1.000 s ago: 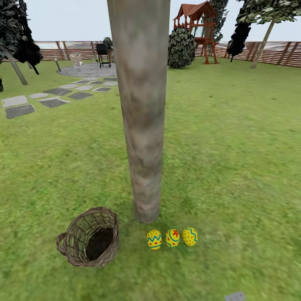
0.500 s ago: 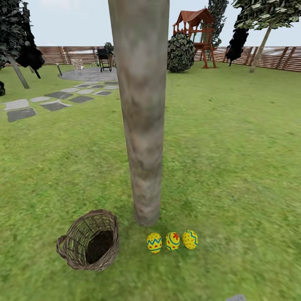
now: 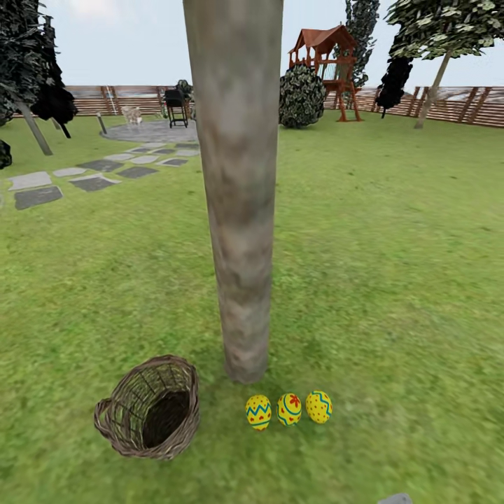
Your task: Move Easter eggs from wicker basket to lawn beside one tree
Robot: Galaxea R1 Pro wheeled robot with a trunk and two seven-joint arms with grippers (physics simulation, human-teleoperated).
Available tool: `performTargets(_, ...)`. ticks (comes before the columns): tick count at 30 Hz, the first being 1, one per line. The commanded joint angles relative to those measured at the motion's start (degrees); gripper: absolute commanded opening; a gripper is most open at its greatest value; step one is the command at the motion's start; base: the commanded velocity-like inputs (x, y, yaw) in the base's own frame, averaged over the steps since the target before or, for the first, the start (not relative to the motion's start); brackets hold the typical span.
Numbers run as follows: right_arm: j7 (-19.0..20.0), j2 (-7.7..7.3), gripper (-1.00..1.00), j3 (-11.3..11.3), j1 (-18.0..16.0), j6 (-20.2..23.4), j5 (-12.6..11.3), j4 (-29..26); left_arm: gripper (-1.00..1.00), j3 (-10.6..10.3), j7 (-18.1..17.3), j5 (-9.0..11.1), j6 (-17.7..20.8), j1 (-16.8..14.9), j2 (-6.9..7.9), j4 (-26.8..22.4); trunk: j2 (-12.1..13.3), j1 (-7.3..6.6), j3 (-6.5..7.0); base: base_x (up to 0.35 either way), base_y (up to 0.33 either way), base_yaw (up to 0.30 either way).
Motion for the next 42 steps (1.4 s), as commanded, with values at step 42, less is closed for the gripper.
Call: performTargets(42, 0.14, -0.03, 1.0, -0.48, 1.59, -2.84, -0.22, 0.08, 1.0, -0.48, 0.3, 0.43, 0.26, 0.01, 0.03, -0.13, -0.03, 0.0, 3.75, 0.0, 0.0, 0.0)
